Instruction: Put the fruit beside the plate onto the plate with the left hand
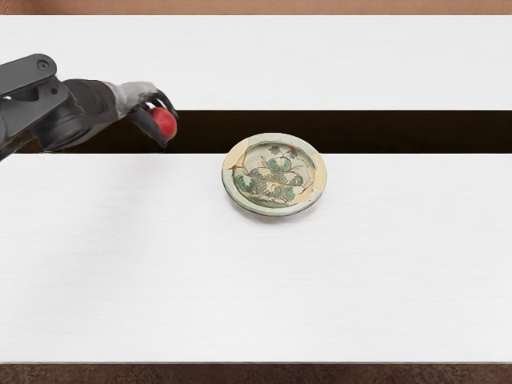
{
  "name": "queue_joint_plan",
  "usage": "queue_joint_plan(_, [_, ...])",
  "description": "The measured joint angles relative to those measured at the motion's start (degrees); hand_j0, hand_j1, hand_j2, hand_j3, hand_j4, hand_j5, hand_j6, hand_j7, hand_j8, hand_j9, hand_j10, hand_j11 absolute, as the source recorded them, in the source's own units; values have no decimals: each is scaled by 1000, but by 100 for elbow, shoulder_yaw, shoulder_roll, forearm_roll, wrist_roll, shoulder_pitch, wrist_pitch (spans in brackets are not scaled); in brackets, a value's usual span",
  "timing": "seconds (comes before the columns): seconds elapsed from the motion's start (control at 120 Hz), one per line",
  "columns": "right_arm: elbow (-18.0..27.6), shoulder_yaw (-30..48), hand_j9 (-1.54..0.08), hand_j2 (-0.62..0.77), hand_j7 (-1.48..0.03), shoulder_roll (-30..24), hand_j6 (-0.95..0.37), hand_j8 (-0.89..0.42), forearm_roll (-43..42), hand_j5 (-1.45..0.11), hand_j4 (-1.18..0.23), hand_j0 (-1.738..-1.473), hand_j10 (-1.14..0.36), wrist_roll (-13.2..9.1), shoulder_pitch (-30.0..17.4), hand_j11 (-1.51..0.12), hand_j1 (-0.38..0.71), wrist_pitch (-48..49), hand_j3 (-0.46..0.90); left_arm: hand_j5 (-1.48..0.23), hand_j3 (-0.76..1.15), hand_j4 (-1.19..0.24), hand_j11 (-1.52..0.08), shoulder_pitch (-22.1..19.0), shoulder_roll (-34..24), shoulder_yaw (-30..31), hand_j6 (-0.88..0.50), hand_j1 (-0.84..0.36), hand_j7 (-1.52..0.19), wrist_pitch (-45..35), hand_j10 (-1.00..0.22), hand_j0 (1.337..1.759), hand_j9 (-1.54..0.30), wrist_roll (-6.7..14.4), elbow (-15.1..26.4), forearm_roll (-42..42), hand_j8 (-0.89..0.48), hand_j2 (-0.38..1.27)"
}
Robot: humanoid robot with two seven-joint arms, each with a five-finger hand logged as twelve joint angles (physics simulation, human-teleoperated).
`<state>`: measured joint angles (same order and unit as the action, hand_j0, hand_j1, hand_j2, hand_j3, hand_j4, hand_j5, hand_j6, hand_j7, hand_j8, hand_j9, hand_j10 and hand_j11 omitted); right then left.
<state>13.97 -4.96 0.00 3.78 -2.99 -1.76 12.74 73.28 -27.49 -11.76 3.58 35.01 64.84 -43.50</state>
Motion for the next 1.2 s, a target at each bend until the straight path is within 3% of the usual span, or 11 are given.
queue_joint_plan(0.333, [-1, 0, -16, -3, -16, 0, -12, -12, 0, -16, -12, -1658, -12, 0, 0, -16, -334, 0, 0, -975, 0, -475, -922, 9, 526, -938, -245, -400, -920, 277, -677, 1652, -923, 1, 16, 795, -305, 327])
queue_joint_plan(0.542, [-1, -4, -17, -3, -17, 0, -12, -12, 1, -17, -12, -1658, -12, 0, -3, -17, -334, 0, 0, -966, 0, -477, -929, 84, 1187, -1172, -242, -406, -913, 270, -665, 1652, -927, -3, 6, 849, -296, 378])
queue_joint_plan(0.567, [0, -4, -17, -3, -17, 0, -12, -12, 1, -17, -13, -1658, -13, 0, -5, -17, -334, 0, 0, -967, 0, -483, -929, 132, 1214, -1182, -248, -385, -913, 264, -667, 1652, -927, -4, 5, 859, -303, 304])
queue_joint_plan(0.633, [0, -5, -17, -3, -17, 0, -12, -12, 1, -17, -13, -1658, -13, 0, -4, -17, -334, 0, 0, -954, 0, -511, -927, 241, 1404, -1170, -270, -373, -908, 248, -676, 1652, -927, -2, 0, 807, -317, 296])
queue_joint_plan(0.725, [0, -5, -17, -3, -17, 0, -12, -12, 1, -17, -12, -1658, -13, 0, -5, -17, -334, 0, 0, -947, 0, -520, -926, 615, 1579, -731, -276, -377, -902, 243, -674, 1653, -925, -2, -4, 569, -323, 313])
queue_joint_plan(0.933, [0, -5, -16, -3, -17, 0, -12, -12, 0, -16, -12, -1658, -12, 0, -5, -16, -334, 0, 0, -943, 0, -540, -921, 844, 1776, 584, -298, -346, -902, 272, -691, 1653, -922, -1, -5, -477, -347, 270])
queue_joint_plan(1.2, [0, -4, -16, -3, -16, 0, -12, -12, 0, -16, -12, -1658, -12, 0, -3, -16, -334, 0, 0, -954, 0, -505, -927, 840, 2181, 1178, -269, -391, -908, 267, -677, 1652, -924, -1, -70, -979, -323, 338])
